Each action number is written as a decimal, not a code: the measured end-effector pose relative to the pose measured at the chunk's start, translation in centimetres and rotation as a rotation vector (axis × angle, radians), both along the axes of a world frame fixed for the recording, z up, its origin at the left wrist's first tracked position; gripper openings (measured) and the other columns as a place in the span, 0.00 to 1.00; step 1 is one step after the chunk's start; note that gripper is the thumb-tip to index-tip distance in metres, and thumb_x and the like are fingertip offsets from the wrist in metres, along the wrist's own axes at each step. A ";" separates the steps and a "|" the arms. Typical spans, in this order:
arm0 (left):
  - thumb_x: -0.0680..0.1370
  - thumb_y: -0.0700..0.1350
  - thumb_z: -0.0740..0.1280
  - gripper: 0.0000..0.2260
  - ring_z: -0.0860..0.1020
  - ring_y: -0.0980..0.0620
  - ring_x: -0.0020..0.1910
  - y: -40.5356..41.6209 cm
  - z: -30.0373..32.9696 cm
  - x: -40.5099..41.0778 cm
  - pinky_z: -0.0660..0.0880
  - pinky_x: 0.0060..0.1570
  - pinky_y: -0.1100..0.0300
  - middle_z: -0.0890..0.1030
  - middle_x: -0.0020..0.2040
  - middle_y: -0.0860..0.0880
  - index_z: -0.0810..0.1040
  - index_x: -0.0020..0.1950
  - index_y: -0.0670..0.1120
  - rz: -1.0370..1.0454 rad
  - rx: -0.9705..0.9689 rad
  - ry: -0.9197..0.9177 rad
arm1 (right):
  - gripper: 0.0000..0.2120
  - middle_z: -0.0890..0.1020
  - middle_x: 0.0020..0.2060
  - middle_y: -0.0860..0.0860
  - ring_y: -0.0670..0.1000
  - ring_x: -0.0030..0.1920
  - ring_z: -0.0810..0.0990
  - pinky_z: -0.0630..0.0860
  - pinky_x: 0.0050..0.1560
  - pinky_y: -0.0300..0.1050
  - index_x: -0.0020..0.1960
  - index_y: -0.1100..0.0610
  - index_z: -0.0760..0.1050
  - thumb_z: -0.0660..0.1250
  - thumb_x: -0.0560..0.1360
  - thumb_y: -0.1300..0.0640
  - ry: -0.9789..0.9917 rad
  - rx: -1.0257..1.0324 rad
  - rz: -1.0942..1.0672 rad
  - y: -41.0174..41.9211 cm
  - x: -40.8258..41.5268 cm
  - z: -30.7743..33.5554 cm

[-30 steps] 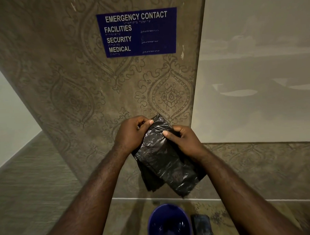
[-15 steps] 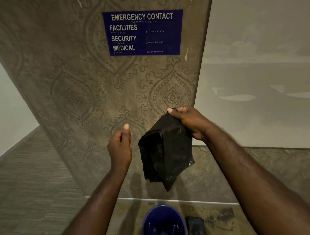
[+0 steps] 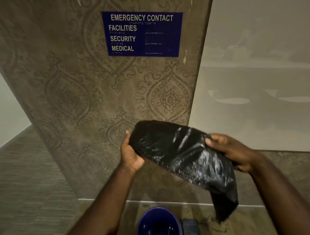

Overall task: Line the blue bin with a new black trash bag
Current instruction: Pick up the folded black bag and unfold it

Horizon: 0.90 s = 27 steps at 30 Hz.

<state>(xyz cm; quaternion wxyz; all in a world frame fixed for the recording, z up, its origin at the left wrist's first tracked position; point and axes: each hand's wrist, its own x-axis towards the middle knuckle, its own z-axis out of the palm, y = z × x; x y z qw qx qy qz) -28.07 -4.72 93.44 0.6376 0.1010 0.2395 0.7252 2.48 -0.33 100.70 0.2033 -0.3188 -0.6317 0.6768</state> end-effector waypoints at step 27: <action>0.82 0.56 0.53 0.23 0.84 0.49 0.48 -2.3 5.9 7.6 0.80 0.42 0.58 0.85 0.49 0.42 0.79 0.58 0.41 0.025 0.139 0.394 | 0.17 0.80 0.54 0.48 0.42 0.52 0.79 0.74 0.45 0.28 0.61 0.49 0.76 0.73 0.73 0.52 0.081 0.641 -0.631 -5.4 -13.2 -0.6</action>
